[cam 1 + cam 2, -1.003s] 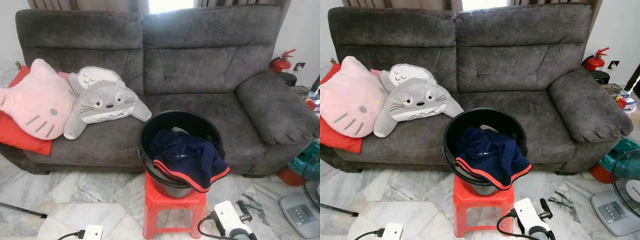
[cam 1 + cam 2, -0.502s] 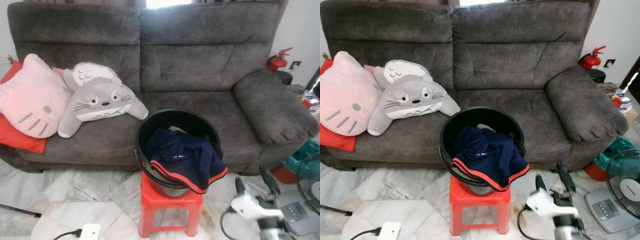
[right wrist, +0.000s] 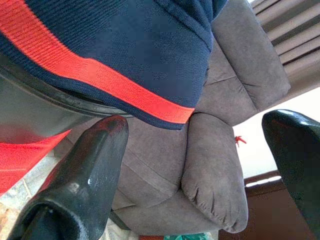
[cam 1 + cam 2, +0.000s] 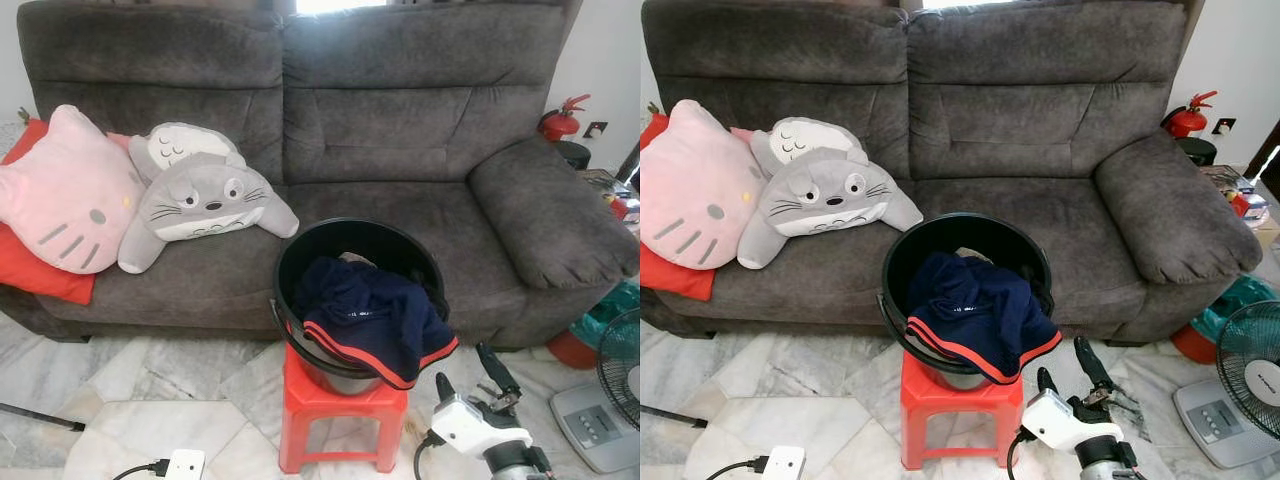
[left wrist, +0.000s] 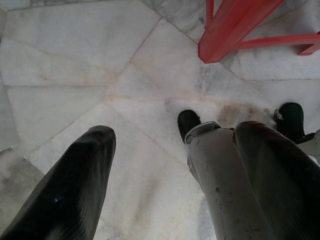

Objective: Hang hanger

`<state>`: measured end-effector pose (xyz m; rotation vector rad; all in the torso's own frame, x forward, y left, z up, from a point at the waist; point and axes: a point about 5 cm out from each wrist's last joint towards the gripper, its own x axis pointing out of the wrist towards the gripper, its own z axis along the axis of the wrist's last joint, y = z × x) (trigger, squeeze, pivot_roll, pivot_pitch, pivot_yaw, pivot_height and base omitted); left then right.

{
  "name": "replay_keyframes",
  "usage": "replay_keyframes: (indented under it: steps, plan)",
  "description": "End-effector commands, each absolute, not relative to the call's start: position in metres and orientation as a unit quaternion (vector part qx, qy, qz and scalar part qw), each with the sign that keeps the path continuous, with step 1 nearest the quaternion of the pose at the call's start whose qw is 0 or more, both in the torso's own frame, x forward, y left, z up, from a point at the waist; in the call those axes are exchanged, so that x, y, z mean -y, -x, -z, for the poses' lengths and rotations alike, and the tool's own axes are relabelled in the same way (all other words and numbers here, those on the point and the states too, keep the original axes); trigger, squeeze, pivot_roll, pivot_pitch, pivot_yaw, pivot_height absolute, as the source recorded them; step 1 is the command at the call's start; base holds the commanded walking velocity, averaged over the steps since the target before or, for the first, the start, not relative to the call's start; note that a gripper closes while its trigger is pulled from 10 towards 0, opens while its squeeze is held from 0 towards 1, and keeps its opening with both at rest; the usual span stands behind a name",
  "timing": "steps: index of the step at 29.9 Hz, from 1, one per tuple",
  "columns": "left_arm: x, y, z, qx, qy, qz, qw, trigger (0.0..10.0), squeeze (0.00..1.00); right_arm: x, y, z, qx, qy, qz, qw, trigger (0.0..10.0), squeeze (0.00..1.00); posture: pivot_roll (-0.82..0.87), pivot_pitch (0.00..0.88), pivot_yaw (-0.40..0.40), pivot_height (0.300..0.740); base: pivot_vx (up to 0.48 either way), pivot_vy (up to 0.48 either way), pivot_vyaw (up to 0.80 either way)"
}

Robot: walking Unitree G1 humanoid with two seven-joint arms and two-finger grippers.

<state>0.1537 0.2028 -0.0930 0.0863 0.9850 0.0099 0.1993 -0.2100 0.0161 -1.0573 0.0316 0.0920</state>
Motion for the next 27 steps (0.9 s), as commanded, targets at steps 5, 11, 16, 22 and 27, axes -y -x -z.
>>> replay_keyframes:
  steps: [5,11,16,22,27]
  plan:
    - [-0.204,-0.150,0.094,-0.481,-0.051,0.002,0.875,10.0,0.00,0.211,-0.217,-0.015,-0.026,0.503,-0.058,0.862,10.0,0.00,-0.12,0.000,0.017,0.740,0.000,0.000,0.00]
    - [-0.202,-0.150,0.095,-0.483,-0.048,0.002,0.875,10.0,0.00,0.205,-0.229,-0.011,-0.021,0.515,-0.083,0.853,10.0,0.00,-0.12,0.000,0.018,0.740,0.000,0.000,0.00]
    - [-0.202,-0.148,0.096,-0.486,-0.046,0.001,0.873,10.0,0.00,0.204,-0.233,-0.008,-0.029,0.508,-0.088,0.856,10.0,0.00,-0.11,0.000,0.015,0.740,0.000,0.000,0.00]
    - [-0.203,-0.146,0.096,-0.487,-0.047,0.000,0.872,10.0,0.00,0.204,-0.228,-0.001,-0.040,0.509,-0.094,0.854,10.0,0.00,-0.11,0.000,0.016,0.740,0.000,0.000,0.00]
    - [-0.202,-0.147,0.096,-0.486,-0.048,0.002,0.873,10.0,0.00,0.205,-0.231,-0.002,-0.027,0.511,-0.089,0.854,10.0,0.00,-0.11,0.000,0.016,0.740,0.000,0.000,0.00]
